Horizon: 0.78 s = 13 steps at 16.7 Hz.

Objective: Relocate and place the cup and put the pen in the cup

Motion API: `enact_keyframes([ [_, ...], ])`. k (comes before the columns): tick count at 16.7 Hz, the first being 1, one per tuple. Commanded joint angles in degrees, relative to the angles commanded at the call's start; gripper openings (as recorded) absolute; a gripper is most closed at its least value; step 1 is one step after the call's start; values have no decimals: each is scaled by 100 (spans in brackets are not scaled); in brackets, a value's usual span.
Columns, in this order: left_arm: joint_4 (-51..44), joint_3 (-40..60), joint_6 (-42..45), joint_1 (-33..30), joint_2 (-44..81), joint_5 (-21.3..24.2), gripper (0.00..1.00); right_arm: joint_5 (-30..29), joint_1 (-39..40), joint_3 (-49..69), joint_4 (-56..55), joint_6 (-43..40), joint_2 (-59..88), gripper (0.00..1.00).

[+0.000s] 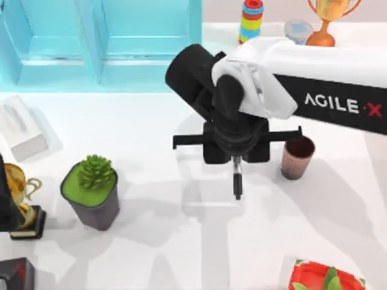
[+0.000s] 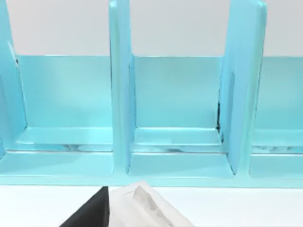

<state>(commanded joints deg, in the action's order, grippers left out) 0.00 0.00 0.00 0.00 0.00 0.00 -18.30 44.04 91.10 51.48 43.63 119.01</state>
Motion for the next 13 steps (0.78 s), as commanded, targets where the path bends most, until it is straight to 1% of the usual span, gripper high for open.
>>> enact_keyframes([
  [4, 0, 0, 0, 0, 0, 0, 100, -1009, 155, -1002, -2202, -835, -526, 0],
  [13, 0, 0, 0, 0, 0, 0, 100, -3544, 629, -3497, -7601, -3070, -1783, 0],
])
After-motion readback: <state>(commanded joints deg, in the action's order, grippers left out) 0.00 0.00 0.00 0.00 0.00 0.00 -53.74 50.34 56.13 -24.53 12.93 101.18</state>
